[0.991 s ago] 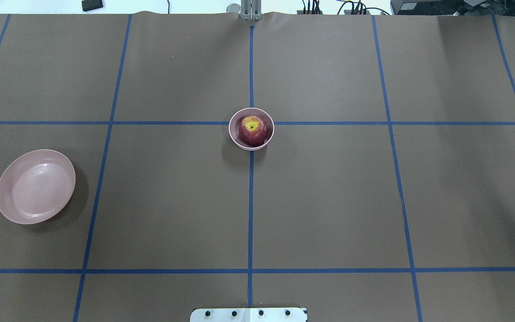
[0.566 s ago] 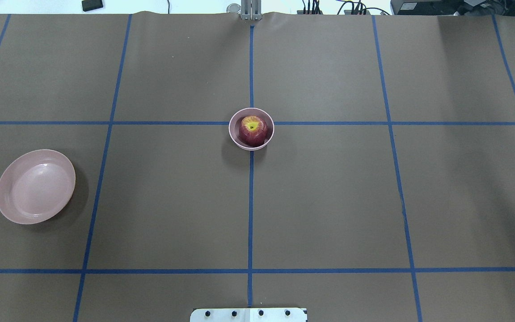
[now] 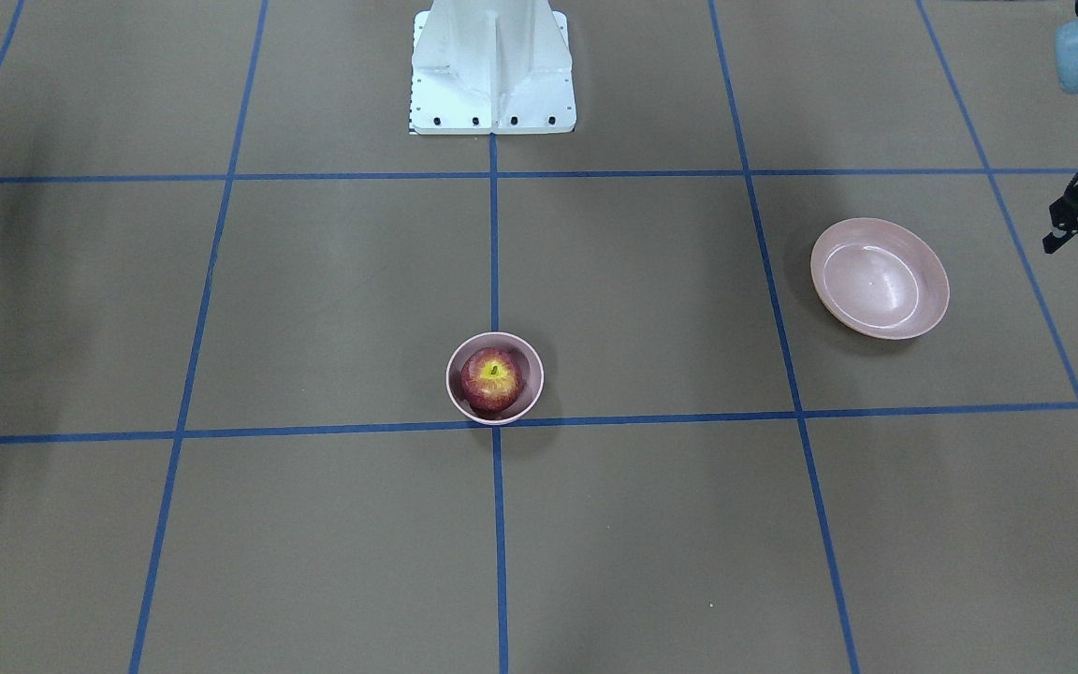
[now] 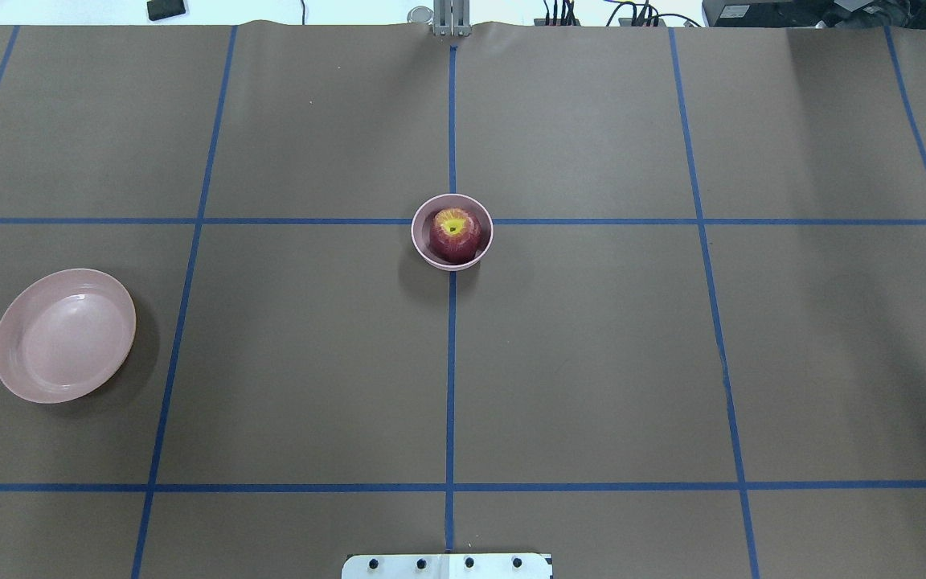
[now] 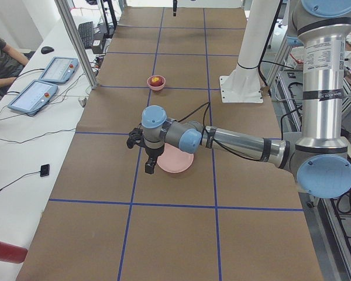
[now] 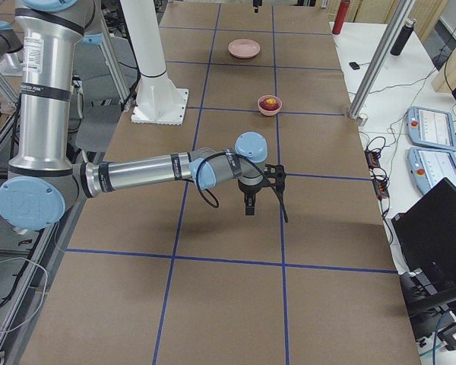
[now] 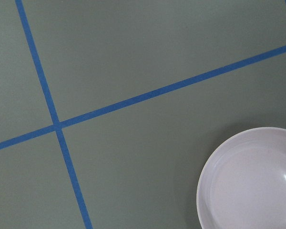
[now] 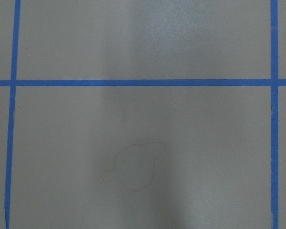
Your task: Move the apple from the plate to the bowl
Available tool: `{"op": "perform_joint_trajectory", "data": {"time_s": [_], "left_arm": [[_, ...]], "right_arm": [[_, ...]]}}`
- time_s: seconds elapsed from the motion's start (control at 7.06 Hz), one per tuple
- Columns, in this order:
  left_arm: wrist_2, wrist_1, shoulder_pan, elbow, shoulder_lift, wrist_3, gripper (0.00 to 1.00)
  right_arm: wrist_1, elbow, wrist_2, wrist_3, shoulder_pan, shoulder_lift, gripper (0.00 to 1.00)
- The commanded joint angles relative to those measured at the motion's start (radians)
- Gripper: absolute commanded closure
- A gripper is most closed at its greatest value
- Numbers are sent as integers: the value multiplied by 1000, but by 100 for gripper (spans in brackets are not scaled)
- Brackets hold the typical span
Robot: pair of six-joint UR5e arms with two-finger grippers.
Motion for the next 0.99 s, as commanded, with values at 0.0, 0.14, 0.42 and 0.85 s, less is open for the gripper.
{"op": "perform_joint_trajectory", "data": {"time_s": [0.0,0.14,0.42,0.85], "left_arm": [[-7,-13,-6,4,21,-110,1],[-7,-13,-6,-4,23,-124,1],[-7,-13,-8,-16,27,-124,1],[-4,-11,-6,-44,30,-124,1]], "right_arm": [[6,3,1,10,0,1,0],[6,-2,-2,10,0,1,0],[2,-15,-4,10,0,22,0],[-4,-12,-22,9,0,45,0]]}}
